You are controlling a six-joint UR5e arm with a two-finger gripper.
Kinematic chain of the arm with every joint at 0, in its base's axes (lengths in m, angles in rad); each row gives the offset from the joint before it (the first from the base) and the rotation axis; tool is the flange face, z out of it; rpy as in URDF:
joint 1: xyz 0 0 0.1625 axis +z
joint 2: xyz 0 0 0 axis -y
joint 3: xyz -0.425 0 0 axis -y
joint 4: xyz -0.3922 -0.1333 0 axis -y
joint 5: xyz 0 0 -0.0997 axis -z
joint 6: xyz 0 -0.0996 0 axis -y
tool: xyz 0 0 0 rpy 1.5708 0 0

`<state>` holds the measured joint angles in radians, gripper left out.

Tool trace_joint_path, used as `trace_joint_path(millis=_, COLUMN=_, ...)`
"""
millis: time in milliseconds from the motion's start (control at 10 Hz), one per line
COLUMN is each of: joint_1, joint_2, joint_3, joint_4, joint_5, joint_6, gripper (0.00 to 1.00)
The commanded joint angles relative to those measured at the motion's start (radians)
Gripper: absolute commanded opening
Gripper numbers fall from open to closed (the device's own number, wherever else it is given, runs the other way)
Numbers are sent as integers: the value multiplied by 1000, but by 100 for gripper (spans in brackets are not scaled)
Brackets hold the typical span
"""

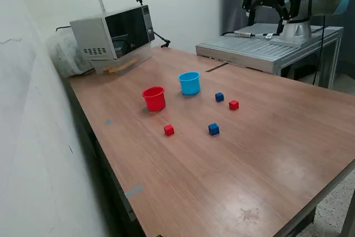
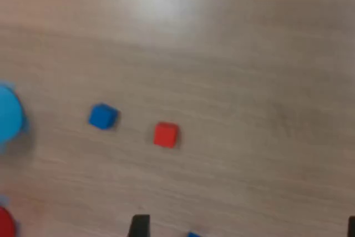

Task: Place red objects in the red bin, and blue objects in the blue bin.

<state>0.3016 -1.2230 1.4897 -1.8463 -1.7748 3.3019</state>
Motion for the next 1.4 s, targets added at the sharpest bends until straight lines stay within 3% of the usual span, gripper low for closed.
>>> trace_joint_path(millis=0, joint_1=17, joint_2=125, joint_3=-22, joint_4=-208, joint_5=-11, joint_6=-10, gripper=100)
trace_joint_path(millis=400, joint_1=24, joint_2=307, joint_3=-254, joint_4=-238, joint_5=-12, joint_6=-15, gripper=100)
trace_joint_path(millis=500, joint_1=16, joint_2=344, joint_3=-282, joint_4=-240, joint_5=-12, joint_6=-15, gripper=100)
trace_joint_path(millis=1000, joint_1=-171, joint_2=460, joint_3=-393, joint_4=-245, joint_5=-8, joint_6=-12, gripper=100)
trace_joint_path(millis=1300, joint_1=-188, joint_2=519, joint_3=-425, joint_4=-246, joint_5=-6, joint_6=-15, gripper=100)
